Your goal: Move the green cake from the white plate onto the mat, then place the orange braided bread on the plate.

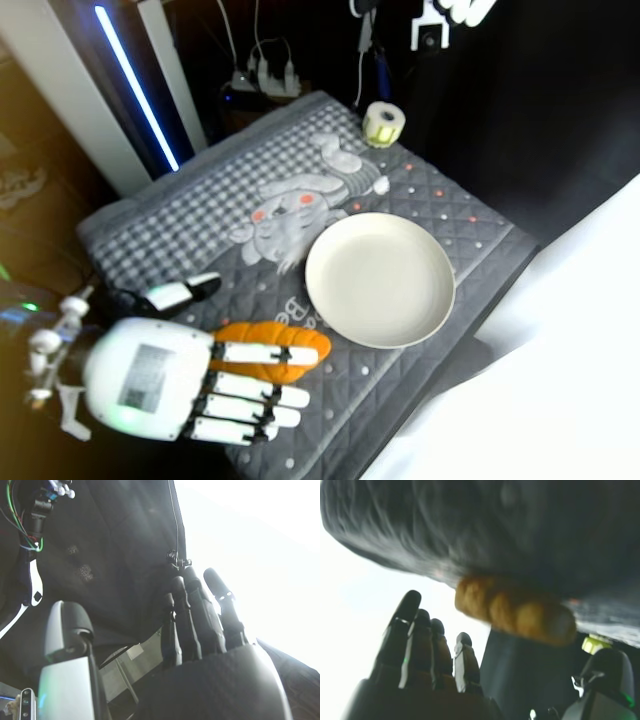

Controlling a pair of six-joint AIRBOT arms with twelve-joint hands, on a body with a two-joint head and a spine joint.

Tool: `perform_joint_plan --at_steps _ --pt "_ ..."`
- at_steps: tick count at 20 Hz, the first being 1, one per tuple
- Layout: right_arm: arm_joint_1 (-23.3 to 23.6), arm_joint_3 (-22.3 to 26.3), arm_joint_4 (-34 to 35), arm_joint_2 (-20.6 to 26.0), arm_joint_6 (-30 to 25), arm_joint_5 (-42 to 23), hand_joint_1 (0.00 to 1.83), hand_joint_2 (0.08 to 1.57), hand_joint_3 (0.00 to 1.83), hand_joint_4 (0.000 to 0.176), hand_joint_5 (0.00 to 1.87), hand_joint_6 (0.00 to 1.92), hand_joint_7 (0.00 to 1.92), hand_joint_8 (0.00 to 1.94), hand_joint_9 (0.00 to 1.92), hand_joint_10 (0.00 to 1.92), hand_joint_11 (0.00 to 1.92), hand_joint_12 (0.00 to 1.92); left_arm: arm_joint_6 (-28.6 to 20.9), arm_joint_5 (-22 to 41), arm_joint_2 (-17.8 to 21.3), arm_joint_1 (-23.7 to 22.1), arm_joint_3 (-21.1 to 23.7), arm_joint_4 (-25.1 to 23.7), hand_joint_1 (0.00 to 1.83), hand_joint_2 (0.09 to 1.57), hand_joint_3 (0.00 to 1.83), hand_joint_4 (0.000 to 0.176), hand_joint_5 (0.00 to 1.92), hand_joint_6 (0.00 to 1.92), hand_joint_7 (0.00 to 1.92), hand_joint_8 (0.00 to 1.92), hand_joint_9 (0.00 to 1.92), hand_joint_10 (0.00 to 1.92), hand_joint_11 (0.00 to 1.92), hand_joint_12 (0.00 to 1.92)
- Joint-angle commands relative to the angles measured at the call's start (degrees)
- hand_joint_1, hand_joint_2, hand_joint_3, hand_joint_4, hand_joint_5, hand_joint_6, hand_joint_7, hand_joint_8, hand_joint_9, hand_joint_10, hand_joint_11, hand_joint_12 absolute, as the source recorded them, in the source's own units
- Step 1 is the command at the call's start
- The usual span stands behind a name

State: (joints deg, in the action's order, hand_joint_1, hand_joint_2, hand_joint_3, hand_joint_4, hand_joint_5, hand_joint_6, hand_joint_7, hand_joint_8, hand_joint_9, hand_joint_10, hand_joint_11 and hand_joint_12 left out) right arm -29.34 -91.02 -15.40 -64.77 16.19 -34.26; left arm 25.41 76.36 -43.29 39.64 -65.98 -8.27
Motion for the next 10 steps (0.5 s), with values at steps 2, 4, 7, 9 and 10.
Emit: perform_joint_plan --at_steps 2,4,7,9,10 --pt "0.5 -1.1 1.9 0.4 -0.4 -4.3 0.78 0.6 0.0 0.176 0.0 0.0 0.08 0.01 0.12 0.0 0.0 0.92 -0.1 6.7 0.6 -0.2 0.0 2.8 0.78 0.91 0.0 0.023 0.36 0.0 0.52 0.0 0.57 0.01 0.09 1.21" --pt "0.5 -1.3 1.7 0.2 -0.4 -4.0 1.01 0.65 0.0 0.156 0.11 0.0 0.3 0.01 0.35 0.03 0.15 0.95 -0.1 6.7 0.6 -0.2 0.0 2.8 0.74 0.92 0.0 0.02 0.35 0.0 0.53 0.01 0.57 0.01 0.08 1.21" --pt "0.5 -1.3 1.5 0.2 -0.4 -4.1 1.47 0.93 0.01 0.0 0.75 0.02 1.16 0.28 1.27 0.46 0.88 0.68 -0.1 6.9 0.6 0.0 0.1 2.8 0.76 0.9 0.0 0.023 0.34 0.0 0.52 0.0 0.58 0.01 0.07 1.26" --pt "0.5 -1.3 1.5 0.2 -0.4 -4.1 1.42 1.03 0.01 0.0 0.96 0.51 1.16 0.65 1.18 0.92 0.93 0.8 -0.1 6.9 0.6 0.1 0.1 2.8 0.77 0.9 0.0 0.026 0.38 0.01 0.55 0.01 0.59 0.01 0.08 1.24" --pt "0.5 -1.3 1.5 0.2 -0.4 -4.2 1.4 1.08 0.0 0.0 0.92 0.78 1.06 0.83 1.07 1.07 0.92 0.86 -0.1 7.0 0.7 0.2 0.1 2.8 0.78 0.91 0.0 0.03 0.37 0.01 0.55 0.01 0.59 0.01 0.07 1.24"
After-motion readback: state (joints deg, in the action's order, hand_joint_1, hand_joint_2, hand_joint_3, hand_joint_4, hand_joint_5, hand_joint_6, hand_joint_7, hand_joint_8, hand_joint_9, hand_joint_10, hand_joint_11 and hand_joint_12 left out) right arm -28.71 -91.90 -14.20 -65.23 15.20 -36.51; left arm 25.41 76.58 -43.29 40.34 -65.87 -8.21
